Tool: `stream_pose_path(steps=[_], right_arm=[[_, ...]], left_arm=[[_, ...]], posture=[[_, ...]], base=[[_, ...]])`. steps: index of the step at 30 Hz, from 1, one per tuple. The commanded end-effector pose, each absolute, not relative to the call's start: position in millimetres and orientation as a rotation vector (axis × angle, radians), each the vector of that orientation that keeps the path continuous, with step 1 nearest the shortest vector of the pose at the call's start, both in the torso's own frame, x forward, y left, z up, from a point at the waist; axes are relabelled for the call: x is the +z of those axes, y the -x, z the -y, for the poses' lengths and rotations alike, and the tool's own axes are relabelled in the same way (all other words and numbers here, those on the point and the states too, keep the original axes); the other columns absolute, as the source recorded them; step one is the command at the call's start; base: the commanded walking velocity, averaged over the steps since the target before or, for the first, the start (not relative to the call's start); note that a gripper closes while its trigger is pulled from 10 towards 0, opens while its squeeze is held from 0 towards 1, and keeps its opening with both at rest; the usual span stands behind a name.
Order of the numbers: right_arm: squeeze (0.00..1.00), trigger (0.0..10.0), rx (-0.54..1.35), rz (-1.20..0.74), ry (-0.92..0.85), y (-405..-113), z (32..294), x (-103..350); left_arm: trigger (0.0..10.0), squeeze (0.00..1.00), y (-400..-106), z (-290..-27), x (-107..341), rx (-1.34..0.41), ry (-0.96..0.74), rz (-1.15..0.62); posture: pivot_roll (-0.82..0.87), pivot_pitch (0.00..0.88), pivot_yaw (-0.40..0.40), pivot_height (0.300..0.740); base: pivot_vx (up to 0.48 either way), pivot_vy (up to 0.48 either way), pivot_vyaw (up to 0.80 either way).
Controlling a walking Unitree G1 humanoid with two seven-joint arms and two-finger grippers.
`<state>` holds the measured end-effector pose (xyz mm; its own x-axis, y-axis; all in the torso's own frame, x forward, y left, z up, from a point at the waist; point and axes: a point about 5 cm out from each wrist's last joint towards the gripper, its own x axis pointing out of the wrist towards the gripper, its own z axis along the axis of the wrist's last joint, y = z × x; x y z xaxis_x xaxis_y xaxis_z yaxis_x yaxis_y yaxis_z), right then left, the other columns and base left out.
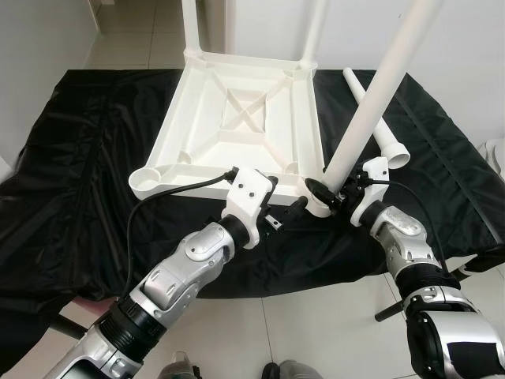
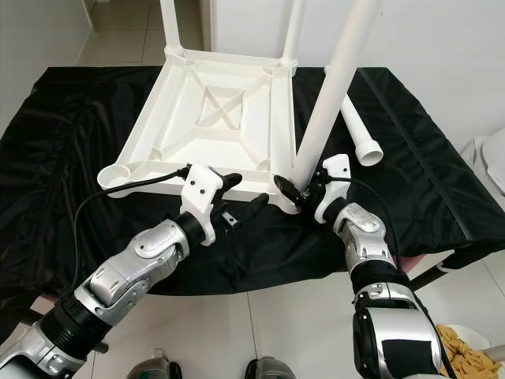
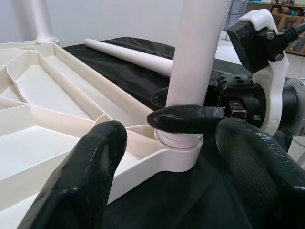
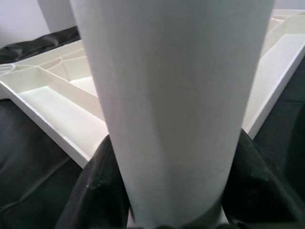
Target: Building children table
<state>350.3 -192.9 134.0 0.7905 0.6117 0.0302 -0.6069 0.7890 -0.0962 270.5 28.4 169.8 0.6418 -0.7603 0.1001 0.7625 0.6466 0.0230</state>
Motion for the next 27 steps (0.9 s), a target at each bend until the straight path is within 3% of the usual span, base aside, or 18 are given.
stream_pose_path(steps=[1, 8, 9, 17, 27], right_arm=[[0.00, 0.0, 0.692, 0.020, 0.092, -347.5, 192.4, 125.7], [0.00, 0.0, 0.675, 0.037, 0.089, -345.2, 196.5, 125.1], [0.00, 10.0, 0.662, 0.045, 0.079, -345.2, 197.6, 126.2], [0.00, 10.0, 0.585, 0.065, 0.042, -345.1, 199.0, 129.7], [0.00, 10.0, 0.411, 0.105, 0.006, -331.7, 171.3, 130.3]], left_arm=[[10.0, 0.00, -260.8, -22.2, 173.1, -1.129, -0.009, 0.124], [10.0, 0.00, -260.2, -22.0, 173.0, -1.131, -0.008, 0.124], [10.0, 0.00, -260.1, -21.9, 173.0, -1.131, -0.007, 0.124], [10.0, 0.00, -259.5, -21.8, 172.7, -1.130, -0.005, 0.124], [10.0, 0.00, -257.6, -21.4, 171.2, -1.132, 0.000, 0.117]], posture=[[0.00, 0.049, -0.020, 0.740], [0.00, 0.051, -0.020, 0.740], [0.00, 0.052, -0.022, 0.740], [-0.01, 0.054, -0.025, 0.740], [-0.01, 0.063, -0.027, 0.740]], base=[[0.000, 0.000, 0.00], [0.000, 0.000, 0.00], [0.000, 0.000, 0.00], [0.000, 0.000, 0.00], [0.000, 0.000, 0.00]])
